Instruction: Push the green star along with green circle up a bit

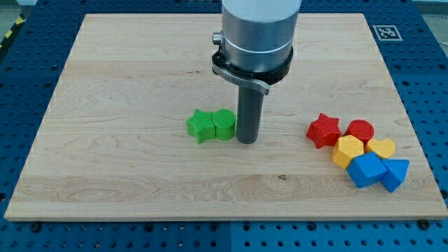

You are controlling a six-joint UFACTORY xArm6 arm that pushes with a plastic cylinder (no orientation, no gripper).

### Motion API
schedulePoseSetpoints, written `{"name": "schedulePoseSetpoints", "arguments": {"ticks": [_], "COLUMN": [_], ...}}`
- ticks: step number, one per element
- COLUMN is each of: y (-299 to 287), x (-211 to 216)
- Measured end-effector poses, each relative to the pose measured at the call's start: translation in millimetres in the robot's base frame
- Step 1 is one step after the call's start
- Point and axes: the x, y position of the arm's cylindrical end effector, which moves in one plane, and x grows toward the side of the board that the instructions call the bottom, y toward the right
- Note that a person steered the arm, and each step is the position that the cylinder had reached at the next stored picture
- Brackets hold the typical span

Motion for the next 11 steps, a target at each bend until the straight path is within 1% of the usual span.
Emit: {"name": "schedulePoseSetpoints", "arguments": {"ticks": [3,6,7,8,9,10,11], "y": [-47.3,-55.4,-52.8,-25.8,-19.9,-2.8,0.6], "x": [-2.1,-57.1,-52.0,-40.2,-75.2,-93.1,-94.9]}}
